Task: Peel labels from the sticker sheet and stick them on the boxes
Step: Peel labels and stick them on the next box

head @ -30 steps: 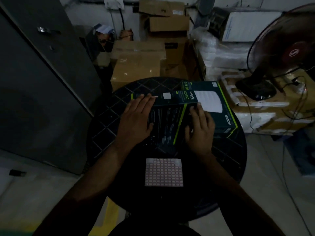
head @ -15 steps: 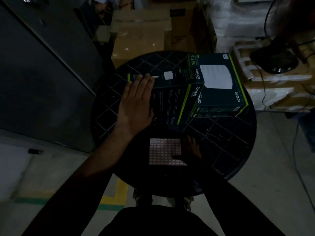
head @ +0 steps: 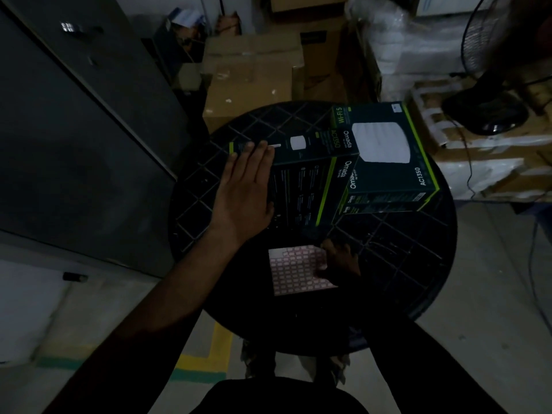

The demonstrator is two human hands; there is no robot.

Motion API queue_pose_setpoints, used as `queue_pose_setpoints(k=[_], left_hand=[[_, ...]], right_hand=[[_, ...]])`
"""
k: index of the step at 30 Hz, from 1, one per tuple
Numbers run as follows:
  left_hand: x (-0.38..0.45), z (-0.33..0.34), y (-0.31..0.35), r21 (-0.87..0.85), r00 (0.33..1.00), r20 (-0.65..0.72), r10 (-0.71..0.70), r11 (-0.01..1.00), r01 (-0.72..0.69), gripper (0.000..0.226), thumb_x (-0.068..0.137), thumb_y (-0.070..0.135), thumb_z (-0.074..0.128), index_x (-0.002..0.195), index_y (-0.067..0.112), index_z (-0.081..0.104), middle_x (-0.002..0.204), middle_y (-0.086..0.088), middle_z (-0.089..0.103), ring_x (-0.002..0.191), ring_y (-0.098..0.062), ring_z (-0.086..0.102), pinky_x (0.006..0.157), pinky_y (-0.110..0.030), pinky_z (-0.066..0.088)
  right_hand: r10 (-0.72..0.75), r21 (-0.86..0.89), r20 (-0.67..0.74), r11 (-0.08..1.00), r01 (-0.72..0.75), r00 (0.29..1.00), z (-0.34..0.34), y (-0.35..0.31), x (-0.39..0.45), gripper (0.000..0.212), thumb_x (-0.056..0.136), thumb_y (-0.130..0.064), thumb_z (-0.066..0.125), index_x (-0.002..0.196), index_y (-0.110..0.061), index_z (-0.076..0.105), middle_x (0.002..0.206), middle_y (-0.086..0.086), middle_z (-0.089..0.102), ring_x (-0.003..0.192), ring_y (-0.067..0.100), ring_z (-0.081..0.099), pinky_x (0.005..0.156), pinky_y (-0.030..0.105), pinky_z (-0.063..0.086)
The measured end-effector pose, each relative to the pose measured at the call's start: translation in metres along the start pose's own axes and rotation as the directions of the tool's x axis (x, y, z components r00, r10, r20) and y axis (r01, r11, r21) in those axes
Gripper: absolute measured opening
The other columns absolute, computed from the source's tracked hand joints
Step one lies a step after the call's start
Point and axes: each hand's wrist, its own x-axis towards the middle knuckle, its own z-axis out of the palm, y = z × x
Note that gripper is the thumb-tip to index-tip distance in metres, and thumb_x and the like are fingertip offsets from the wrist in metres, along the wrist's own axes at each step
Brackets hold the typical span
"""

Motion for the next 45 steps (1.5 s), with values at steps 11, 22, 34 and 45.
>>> queue_pose_setpoints(k=[11,22,34,45], left_hand=[[0.022,-0.01,-0.007,-0.632,0.989,-0.086,0.123,0.76,-0.149,0.039,0.093,0.042,0.052,0.127,0.026,0.061,0.144,0.005,0.051,0.135,-0.014,0.041,0.114,-0.052,0.025],[0.028,-0.008,-0.016,-0.854,0.995,0.04,0.093,0.52,-0.014,0.008,0.092,0.015,0.065,0.088,0.017,0.071,0.131,0.012,0.06,0.134,-0.007,0.038,0.108,-0.026,0.027],[0.034,-0.008,-0.016,-0.863,0.995,0.035,0.096,0.504,-0.018,0.015,0.094,0.017,0.062,0.09,0.027,0.072,0.127,0.018,0.06,0.136,-0.006,0.036,0.112,-0.029,0.026],[0.037,-0.002,-0.022,-0.846,0.99,-0.03,0.135,0.524,-0.097,0.005,0.087,0.026,0.07,0.09,0.03,0.071,0.128,0.016,0.06,0.132,0.0,0.038,0.11,-0.031,0.029]], right_hand=[[-0.252,0.605,-0.274,0.705,0.371,0.928,-0.142,-0.064,-0.049,0.053,0.073,-0.017,0.089,0.116,-0.021,0.06,0.092,0.002,0.076,0.086,0.014,0.074,0.074,0.031,0.059],[-0.329,0.693,-0.408,0.496,0.523,0.852,-0.207,-0.097,-0.078,0.053,0.077,-0.001,0.083,0.116,-0.016,0.05,0.109,0.008,0.073,0.096,0.026,0.073,0.076,0.045,0.062],[-0.296,0.424,-0.577,0.688,0.589,0.761,-0.205,-0.117,-0.066,0.017,0.091,-0.015,0.07,0.101,-0.022,0.058,0.097,-0.017,0.065,0.078,-0.001,0.062,0.065,0.019,0.045],[-0.183,0.342,-0.667,0.786,0.514,0.723,-0.197,-0.118,-0.062,0.026,0.087,-0.023,0.073,0.113,-0.03,0.07,0.12,-0.01,0.059,0.111,0.011,0.058,0.088,0.043,0.055]])
